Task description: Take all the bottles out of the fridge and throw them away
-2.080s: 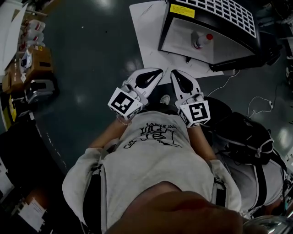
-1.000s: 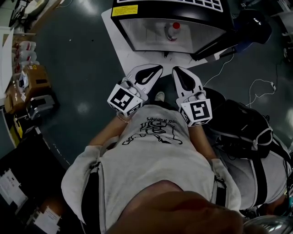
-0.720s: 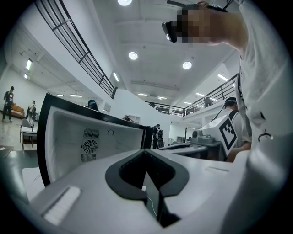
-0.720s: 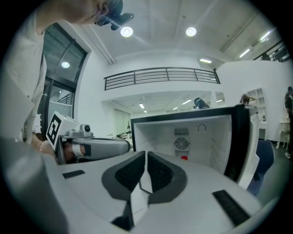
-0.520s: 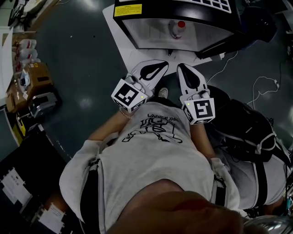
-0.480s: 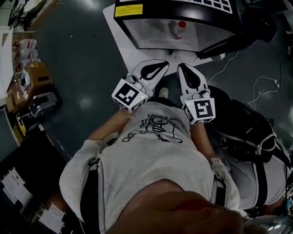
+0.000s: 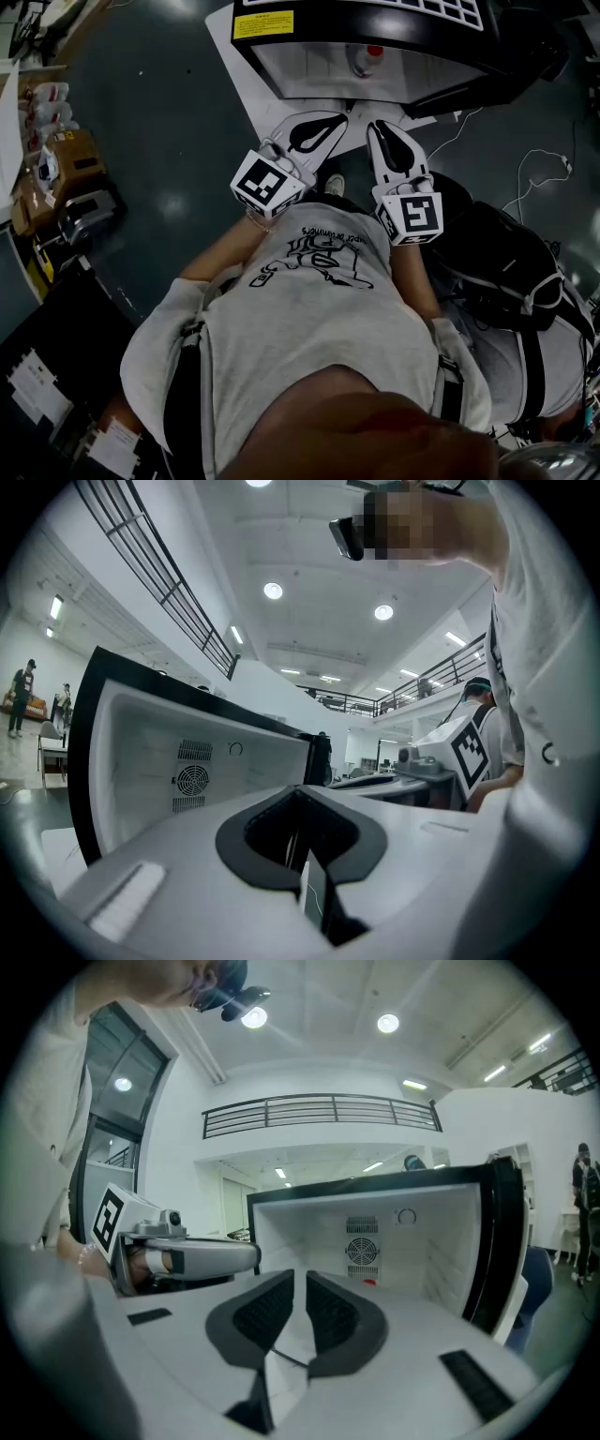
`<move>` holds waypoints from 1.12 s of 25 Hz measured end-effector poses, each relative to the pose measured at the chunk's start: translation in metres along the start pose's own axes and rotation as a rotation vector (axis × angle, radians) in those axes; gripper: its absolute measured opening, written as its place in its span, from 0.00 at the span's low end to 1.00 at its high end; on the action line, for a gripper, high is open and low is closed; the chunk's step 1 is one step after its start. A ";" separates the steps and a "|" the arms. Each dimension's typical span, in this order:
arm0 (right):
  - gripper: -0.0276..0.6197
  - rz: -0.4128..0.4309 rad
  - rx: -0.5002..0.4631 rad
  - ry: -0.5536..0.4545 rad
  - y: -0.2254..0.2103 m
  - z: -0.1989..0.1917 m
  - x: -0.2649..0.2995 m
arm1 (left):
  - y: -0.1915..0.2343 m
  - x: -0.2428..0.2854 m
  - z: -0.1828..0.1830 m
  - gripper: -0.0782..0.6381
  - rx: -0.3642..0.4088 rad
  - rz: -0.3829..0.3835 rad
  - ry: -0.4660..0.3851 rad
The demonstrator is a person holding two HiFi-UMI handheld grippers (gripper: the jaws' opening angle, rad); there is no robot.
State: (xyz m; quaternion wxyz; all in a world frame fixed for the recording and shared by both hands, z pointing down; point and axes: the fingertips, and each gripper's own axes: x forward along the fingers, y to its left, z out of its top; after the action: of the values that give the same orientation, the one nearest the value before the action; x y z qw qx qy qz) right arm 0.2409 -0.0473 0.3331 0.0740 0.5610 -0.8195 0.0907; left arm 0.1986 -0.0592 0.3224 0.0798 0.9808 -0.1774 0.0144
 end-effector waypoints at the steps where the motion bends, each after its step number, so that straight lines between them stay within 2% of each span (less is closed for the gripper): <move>1: 0.08 -0.002 -0.002 0.002 -0.001 0.001 0.001 | 0.002 0.001 0.000 0.12 -0.003 0.000 0.000; 22: 0.21 -0.014 -0.025 0.006 -0.032 -0.013 0.038 | 0.039 0.022 -0.022 0.12 -0.010 0.034 0.016; 28: 0.22 -0.023 -0.042 0.012 -0.041 -0.019 0.048 | 0.051 0.027 -0.028 0.12 0.002 0.054 0.020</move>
State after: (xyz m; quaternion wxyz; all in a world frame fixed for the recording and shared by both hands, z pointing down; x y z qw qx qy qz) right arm 0.2624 -0.1008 0.3647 0.0917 0.5683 -0.8141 0.0761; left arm 0.2058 -0.1105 0.3597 0.0802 0.9755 -0.2031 0.0266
